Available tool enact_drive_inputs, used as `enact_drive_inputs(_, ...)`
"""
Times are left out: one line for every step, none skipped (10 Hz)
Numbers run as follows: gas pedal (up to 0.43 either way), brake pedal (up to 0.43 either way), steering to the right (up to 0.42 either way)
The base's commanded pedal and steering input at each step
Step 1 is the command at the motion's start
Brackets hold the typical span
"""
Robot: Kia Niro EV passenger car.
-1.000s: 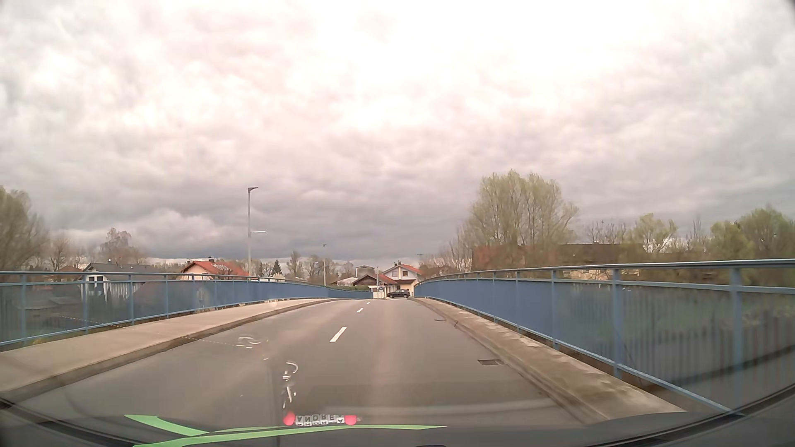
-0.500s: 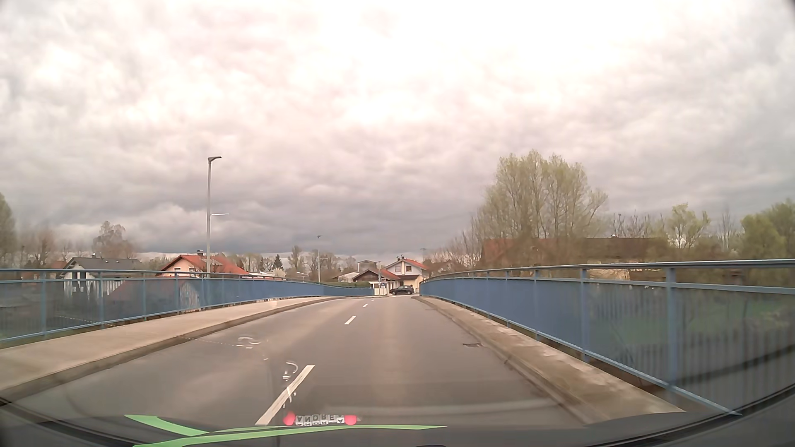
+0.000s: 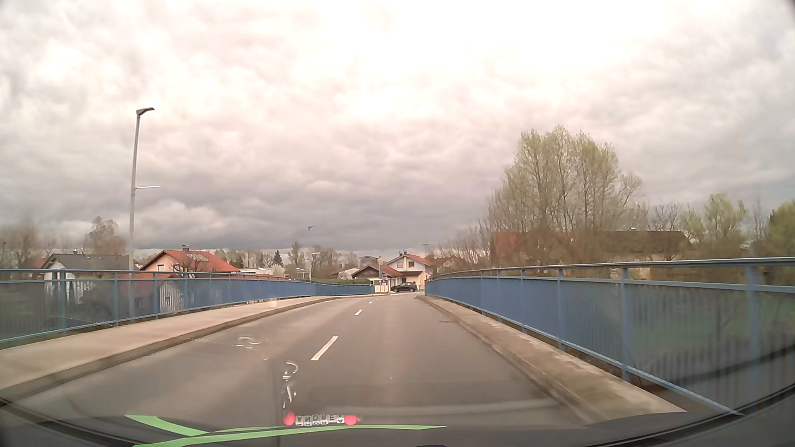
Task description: Follow the waypoints while adhering to traffic rules and regulations
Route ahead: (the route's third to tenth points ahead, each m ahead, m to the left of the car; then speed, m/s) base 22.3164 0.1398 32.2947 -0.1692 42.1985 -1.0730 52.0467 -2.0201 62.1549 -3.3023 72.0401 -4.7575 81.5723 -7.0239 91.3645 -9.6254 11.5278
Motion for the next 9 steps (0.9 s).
enact_drive_inputs(0.098,0.000,-0.003)
enact_drive_inputs(0.098,0.000,-0.003)
enact_drive_inputs(0.087,0.000,-0.003)
enact_drive_inputs(0.087,0.000,-0.003)
enact_drive_inputs(0.087,0.000,-0.003)
enact_drive_inputs(0.087,0.000,-0.003)
enact_drive_inputs(0.087,0.000,-0.003)
enact_drive_inputs(0.087,0.000,-0.003)
enact_drive_inputs(0.087,0.000,-0.003)
